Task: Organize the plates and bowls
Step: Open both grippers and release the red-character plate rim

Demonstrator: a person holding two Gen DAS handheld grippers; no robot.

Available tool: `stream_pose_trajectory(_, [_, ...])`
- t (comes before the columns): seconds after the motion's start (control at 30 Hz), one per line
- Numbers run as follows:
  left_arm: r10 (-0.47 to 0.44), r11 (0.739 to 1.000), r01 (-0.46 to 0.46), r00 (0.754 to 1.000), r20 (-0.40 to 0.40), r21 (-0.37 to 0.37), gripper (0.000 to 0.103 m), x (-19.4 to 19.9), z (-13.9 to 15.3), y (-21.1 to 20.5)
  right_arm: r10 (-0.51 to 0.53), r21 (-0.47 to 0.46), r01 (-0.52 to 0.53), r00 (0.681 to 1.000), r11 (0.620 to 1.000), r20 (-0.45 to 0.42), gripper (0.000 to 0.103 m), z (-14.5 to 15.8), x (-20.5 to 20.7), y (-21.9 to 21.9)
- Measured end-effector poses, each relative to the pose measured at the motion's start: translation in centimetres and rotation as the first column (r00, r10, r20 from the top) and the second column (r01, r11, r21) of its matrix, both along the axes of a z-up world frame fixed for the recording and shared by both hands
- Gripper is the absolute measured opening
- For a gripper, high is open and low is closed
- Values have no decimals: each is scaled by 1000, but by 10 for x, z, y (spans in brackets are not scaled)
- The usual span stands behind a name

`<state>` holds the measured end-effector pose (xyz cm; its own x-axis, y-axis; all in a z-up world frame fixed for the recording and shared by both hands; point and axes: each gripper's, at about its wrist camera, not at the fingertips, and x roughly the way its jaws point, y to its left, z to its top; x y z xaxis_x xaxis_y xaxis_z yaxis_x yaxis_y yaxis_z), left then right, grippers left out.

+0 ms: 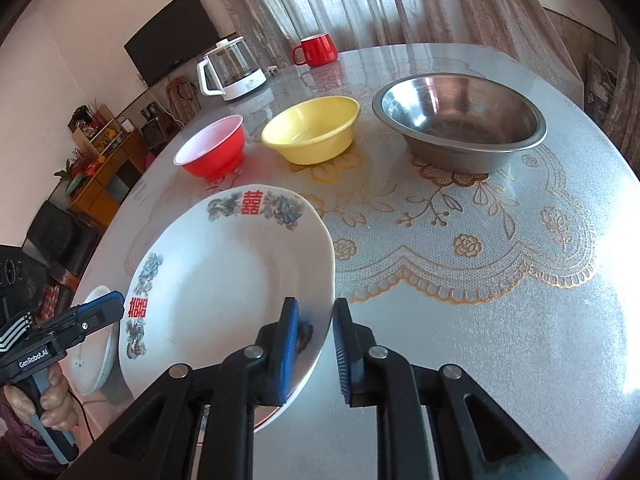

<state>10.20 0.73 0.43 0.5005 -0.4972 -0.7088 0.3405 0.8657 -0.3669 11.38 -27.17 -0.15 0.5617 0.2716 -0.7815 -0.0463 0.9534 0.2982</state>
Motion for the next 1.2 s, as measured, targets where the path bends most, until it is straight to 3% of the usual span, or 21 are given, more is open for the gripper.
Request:
stream_pose_trajectory(0.9, [-1, 999, 1, 1000, 6, 49, 40, 1, -3, -3, 28, -31, -27, 999, 999, 21, 17, -1, -7, 9])
stream_pose_trajectory(1.2, [11, 999, -12, 1000, 6, 51, 42, -4, -2, -3, 36, -90, -33, 999, 995, 36, 20, 0, -10, 18])
